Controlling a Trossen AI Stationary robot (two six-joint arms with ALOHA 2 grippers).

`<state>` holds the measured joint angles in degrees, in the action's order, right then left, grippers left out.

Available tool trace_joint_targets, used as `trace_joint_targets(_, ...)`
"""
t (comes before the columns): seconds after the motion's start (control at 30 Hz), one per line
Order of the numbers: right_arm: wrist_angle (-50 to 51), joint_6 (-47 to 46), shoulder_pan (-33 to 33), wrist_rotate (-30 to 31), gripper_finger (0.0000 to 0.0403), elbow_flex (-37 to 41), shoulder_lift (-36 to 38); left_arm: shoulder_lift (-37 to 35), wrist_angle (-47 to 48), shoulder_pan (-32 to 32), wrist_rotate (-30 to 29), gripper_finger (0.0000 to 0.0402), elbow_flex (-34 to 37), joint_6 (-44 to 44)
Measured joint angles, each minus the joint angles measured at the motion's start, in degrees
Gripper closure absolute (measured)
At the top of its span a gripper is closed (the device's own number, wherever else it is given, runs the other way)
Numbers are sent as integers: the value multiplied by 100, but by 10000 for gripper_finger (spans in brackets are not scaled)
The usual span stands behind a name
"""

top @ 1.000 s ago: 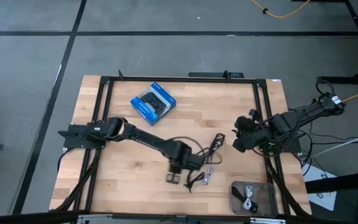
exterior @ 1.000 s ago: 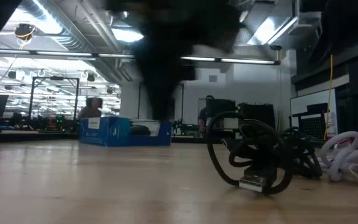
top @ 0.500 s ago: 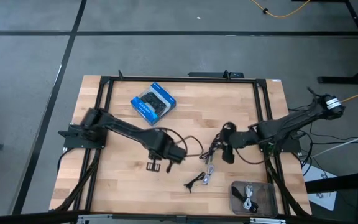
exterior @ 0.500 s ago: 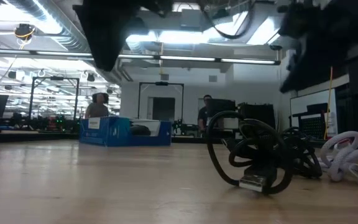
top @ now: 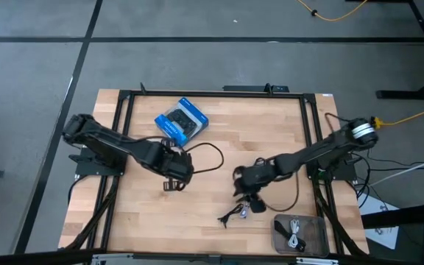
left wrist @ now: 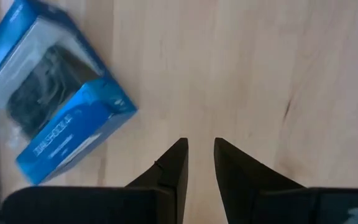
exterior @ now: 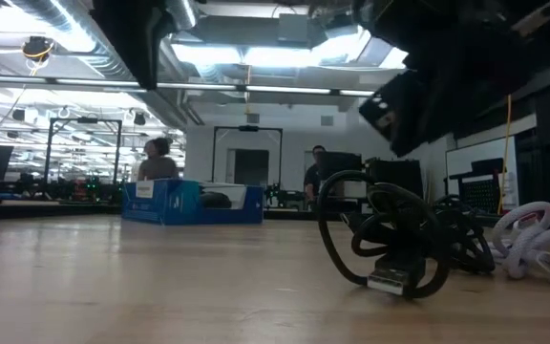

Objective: Pick and place USB-C Cables
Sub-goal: Put the bottom black charger cable into the black bin

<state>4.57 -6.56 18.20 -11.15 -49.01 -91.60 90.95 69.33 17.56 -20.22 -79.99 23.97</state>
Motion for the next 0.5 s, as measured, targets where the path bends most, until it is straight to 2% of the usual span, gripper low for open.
trace_joint_targets(0.17, 945, 387, 59, -596, 278, -969, -729, -139, -311, -3, -92, 331, 293, -7)
trace_joint_targets(0.23, 1176, 531, 133, -656, 279, -1172, -938, -132, -407, -20, -120, 331, 369, -9)
trace_joint_targets(0.43, 1135, 565, 311, -342, 279, -1325, -1483, -125, -611, -18, -167, 331, 673, -9)
trace_joint_targets(0.5, 1195, 539, 343, -68, 279, -1297, -1601, -125, -667, -18, -171, 331, 736, -9)
